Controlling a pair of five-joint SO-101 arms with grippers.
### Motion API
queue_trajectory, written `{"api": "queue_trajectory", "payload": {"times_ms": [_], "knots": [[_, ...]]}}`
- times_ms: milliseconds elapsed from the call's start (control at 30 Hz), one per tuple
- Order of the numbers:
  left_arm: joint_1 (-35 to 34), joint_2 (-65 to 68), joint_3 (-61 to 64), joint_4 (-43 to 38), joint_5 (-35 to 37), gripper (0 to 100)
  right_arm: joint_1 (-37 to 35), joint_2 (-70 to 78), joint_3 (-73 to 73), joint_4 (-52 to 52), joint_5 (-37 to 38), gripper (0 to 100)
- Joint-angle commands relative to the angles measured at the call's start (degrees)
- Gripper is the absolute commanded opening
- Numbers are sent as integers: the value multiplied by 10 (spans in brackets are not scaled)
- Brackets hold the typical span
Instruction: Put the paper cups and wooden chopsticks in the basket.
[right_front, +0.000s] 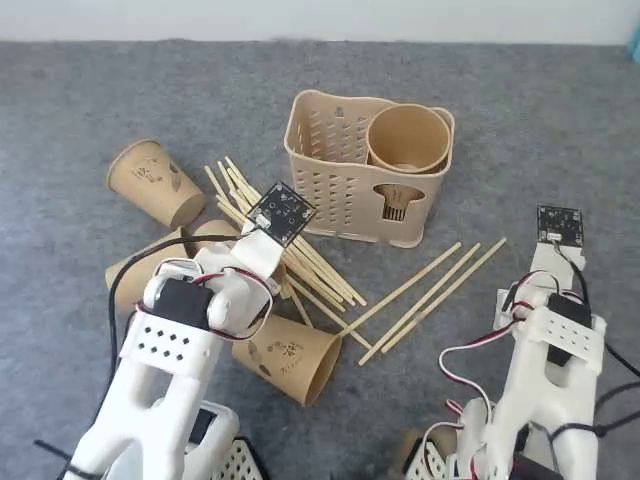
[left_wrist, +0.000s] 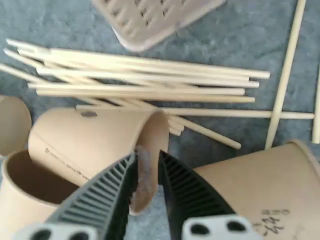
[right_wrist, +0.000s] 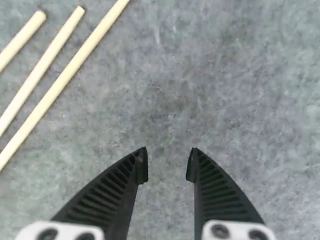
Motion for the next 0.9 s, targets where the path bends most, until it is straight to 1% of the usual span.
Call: {"api": "queue_trajectory", "payload": {"times_ms": [0,100,300,600,700,867], "knots": [[-15,-18,17,-47,-38,70,8,-22,-3,-9,11,135],[-43,-18,45,-92,-56,70,8,-22,-3,-9,11,136],[-96,-18,67,-157,-56,70,8,-22,-3,-9,12,136],[-87,-18,32,-126,-53,73,7,-22,-2,-12,12,136],[-117,-18,25,-143,-55,73,8,-22,-2,-12,12,136],[-179,-18,26,-201,-56,73,8,-22,-2,-11,12,136]]}}
